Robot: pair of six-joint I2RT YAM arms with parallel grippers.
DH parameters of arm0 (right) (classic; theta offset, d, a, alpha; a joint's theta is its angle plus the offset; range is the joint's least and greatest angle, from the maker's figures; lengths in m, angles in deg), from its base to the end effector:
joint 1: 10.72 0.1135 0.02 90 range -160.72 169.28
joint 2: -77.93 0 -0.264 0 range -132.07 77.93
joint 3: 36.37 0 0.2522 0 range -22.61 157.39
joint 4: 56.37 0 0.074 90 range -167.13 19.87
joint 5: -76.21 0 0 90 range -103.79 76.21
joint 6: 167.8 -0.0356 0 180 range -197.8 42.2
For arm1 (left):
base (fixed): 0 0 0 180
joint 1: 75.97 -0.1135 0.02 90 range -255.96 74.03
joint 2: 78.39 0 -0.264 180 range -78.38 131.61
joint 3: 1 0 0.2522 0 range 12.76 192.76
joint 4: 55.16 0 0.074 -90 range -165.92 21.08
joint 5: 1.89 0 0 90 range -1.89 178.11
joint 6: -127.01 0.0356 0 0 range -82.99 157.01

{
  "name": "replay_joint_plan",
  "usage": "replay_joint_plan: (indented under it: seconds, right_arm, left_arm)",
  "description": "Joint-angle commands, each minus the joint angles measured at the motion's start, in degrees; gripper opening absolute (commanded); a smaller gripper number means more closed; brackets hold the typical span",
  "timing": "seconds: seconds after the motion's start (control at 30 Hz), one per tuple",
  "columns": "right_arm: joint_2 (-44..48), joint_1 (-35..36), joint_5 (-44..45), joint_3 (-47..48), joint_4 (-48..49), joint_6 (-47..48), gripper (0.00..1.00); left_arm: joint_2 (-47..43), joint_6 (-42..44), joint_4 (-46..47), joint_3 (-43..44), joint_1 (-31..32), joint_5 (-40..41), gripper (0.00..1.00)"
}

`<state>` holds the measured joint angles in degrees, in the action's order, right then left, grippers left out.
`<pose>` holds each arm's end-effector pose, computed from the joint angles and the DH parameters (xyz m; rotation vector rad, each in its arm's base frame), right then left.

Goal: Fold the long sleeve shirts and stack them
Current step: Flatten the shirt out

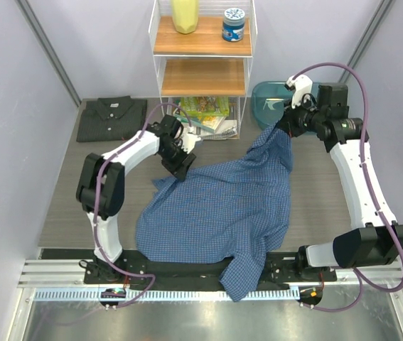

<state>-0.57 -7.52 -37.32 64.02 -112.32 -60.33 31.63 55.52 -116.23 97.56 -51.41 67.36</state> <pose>0.2885 0.0304 0.4065 -0.6085 2.0352 0.2971 0.3493 -0.1735 0.2091 1.1047 2.5842 -0.5364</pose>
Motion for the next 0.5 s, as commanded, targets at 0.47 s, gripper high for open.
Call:
replay_joint_plan:
  seconds: [0.47]
  right_arm:
    - [2.8, -4.6, 4.0, 7.8, -7.0, 4.4, 0.01]
  left_arm:
    - [-30.8, 35.5, -14.4, -16.2, -7.5, -9.7, 0.0]
